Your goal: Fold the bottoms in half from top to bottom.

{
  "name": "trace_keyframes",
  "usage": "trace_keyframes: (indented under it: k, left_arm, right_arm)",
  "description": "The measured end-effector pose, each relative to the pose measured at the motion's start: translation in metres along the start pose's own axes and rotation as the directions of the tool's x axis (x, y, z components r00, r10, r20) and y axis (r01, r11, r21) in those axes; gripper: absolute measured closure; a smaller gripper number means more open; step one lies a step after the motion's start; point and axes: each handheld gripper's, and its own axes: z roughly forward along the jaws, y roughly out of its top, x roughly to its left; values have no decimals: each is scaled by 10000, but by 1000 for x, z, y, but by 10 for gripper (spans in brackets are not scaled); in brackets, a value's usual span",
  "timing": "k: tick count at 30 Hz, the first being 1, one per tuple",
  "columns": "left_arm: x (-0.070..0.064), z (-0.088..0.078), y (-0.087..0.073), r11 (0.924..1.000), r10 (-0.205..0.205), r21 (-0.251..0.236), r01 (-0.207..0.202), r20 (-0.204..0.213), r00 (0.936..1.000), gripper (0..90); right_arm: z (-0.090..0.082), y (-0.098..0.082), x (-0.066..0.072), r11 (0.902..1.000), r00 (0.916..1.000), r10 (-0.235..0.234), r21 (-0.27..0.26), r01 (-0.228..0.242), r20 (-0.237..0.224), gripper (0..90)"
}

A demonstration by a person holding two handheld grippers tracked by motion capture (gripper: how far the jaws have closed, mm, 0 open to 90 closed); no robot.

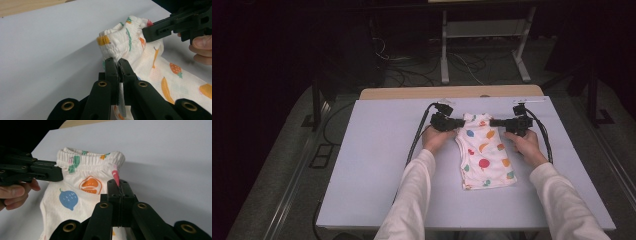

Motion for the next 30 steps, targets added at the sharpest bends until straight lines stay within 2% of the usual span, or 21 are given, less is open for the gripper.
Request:
trace_keyframes:
  k: [4, 12, 18, 24, 30]
  left_arm:
    - [-4, -3, -2, 9992, 289, -272, -288, 25, 9996, 865]
    - [-10, -9, -5, 9975, 493, -505, -489, 77, 9988, 865]
    - [-12, -14, -9, 9964, 500, -690, -483, 238, 9985, 865]
    - [-17, -18, -15, 9939, 273, -1082, -218, 489, 9984, 865]
    - [-21, -21, -16, 9929, 295, -1167, -230, 537, 9981, 865]
  right_arm:
    - [-6, -4, 3, 9994, 9998, -211, -269, 209, -68, 879]
    - [-13, -15, 9, 9974, 9987, -418, -593, 401, -285, 879]
    - [-18, -19, 15, 9962, 9974, -653, -598, 634, -298, 879]
    - [-25, -19, 19, 9957, 9976, -515, -796, 477, -469, 879]
    - [-31, -22, 24, 9946, 9968, -645, -843, 603, -475, 879]
